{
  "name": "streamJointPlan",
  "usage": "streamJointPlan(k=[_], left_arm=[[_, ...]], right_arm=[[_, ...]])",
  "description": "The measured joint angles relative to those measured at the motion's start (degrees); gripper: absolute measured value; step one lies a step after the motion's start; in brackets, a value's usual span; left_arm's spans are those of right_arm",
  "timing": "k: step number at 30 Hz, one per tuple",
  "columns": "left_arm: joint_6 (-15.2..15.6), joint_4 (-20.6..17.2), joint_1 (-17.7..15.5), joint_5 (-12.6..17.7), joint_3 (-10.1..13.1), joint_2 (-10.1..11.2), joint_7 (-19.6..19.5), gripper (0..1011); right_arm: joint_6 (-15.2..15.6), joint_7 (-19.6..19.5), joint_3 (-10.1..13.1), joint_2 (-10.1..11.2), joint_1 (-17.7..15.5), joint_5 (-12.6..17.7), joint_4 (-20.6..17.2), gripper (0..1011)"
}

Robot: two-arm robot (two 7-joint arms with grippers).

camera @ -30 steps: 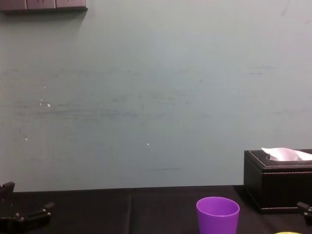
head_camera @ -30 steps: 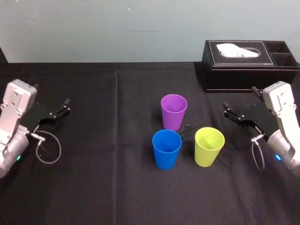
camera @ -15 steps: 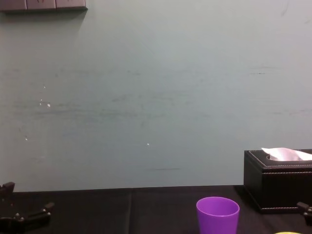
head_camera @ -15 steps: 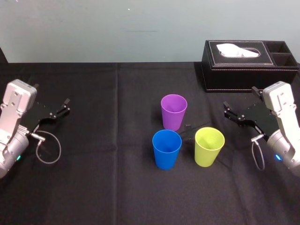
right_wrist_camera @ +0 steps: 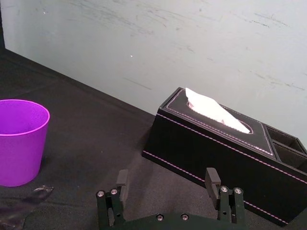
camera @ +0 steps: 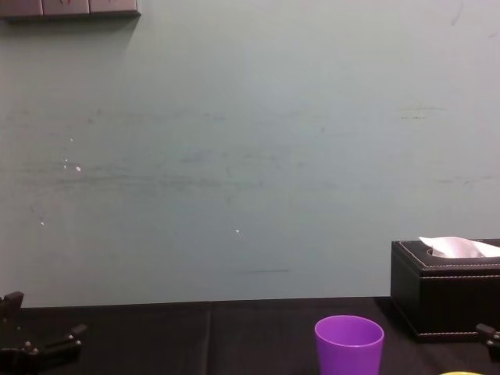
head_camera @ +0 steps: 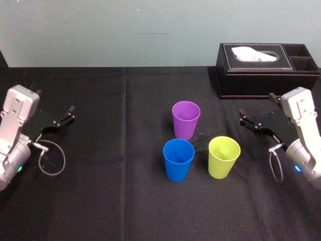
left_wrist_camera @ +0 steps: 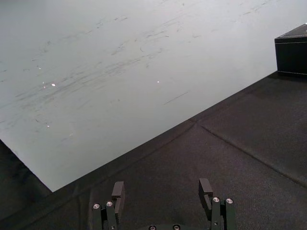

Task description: Stack the three plastic cups sequentially using one hand.

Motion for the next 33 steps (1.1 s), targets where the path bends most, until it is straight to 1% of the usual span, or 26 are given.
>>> streamJointPlan(k=[33], left_arm=[[0.0,0.0,0.0,0.0,0.0,0.0,0.0,1011]], right_arm=[[0.0,0.0,0.0,0.0,0.0,0.0,0.0,1003]])
